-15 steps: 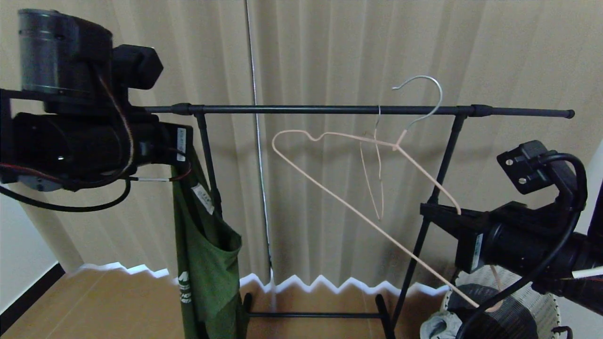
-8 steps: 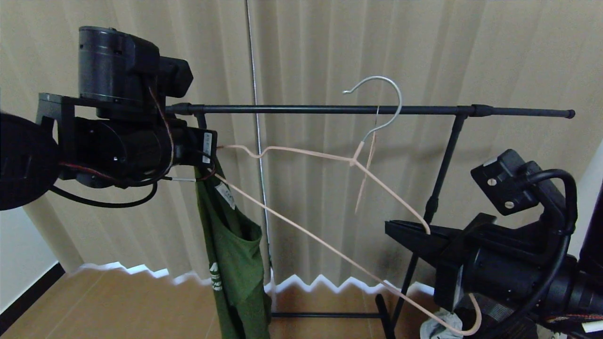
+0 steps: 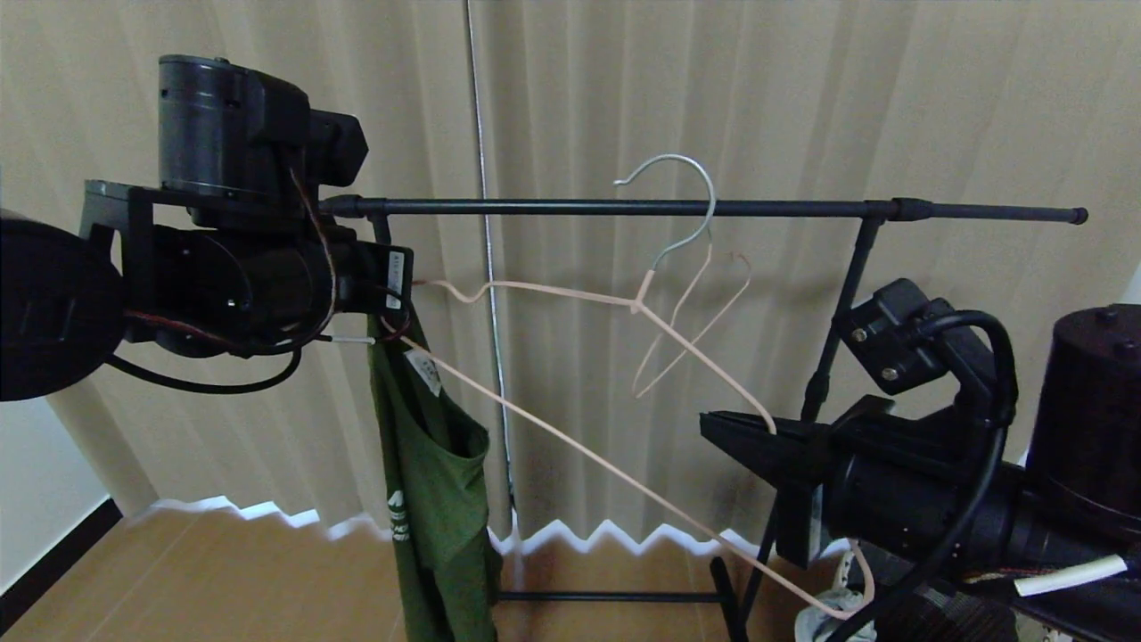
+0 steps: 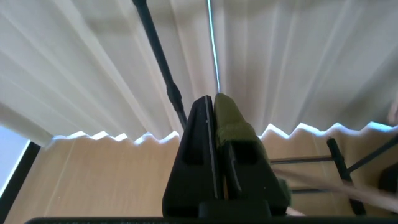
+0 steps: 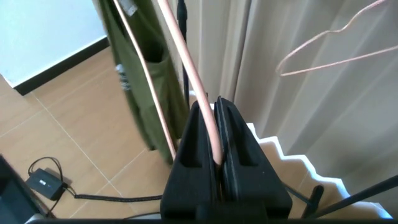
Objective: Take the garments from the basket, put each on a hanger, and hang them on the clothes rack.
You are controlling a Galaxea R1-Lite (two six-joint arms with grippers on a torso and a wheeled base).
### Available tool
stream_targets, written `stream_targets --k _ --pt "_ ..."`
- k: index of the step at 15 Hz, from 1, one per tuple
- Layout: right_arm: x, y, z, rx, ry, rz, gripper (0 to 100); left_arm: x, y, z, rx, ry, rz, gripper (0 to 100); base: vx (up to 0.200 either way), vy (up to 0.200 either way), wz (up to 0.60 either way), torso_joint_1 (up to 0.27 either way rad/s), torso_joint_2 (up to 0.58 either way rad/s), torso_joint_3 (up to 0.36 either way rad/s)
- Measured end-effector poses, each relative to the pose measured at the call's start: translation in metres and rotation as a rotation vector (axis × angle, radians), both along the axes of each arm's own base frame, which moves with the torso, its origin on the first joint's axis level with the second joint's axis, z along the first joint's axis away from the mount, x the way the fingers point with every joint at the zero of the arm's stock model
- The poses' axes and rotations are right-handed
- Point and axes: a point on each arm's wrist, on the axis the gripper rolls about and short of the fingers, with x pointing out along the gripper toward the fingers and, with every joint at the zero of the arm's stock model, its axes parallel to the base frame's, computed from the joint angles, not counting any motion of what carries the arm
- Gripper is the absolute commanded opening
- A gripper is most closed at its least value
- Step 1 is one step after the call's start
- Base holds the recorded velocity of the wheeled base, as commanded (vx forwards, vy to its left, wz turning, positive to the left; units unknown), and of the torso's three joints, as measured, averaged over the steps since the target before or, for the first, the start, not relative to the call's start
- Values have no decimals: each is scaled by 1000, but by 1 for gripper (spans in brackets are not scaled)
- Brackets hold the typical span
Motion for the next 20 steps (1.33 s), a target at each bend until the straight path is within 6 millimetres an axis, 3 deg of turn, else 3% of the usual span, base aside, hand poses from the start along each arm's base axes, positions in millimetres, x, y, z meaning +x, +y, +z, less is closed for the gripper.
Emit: stream_targets --k 9,20 --pt "37 30 -14 -47 42 -44 0 -6 0 2 21 -20 69 0 0 0 0 0 0 0" --pt "80 41 -6 -31 -5 -185 0 -27 9 -8 60 16 67 0 0 0 0 0 0 0"
